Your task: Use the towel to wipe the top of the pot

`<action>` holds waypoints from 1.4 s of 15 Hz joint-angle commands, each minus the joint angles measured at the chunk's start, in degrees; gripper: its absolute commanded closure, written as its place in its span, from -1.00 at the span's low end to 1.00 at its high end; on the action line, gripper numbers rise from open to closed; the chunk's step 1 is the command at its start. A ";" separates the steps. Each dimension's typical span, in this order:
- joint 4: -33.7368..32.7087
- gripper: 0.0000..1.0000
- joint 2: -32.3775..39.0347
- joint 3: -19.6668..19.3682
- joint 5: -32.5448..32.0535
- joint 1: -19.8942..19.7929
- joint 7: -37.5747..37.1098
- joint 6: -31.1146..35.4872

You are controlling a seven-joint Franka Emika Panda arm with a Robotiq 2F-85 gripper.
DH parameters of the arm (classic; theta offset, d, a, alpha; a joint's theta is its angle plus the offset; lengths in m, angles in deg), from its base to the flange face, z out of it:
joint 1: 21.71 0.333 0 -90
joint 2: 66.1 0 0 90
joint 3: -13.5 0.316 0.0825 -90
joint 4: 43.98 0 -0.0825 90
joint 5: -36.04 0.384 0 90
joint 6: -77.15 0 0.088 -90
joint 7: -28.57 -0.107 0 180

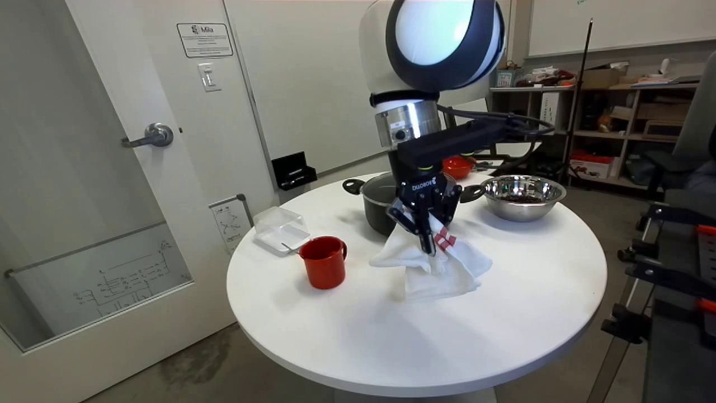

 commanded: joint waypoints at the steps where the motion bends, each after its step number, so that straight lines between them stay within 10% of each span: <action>1: -0.76 0.93 3.48 -1.48 -0.11 2.02 -0.46 3.51; 20: -5.22 0.93 11.72 -4.24 -0.03 4.95 -0.57 3.74; 21: -5.37 0.24 11.96 -4.54 -0.20 5.15 -0.86 3.21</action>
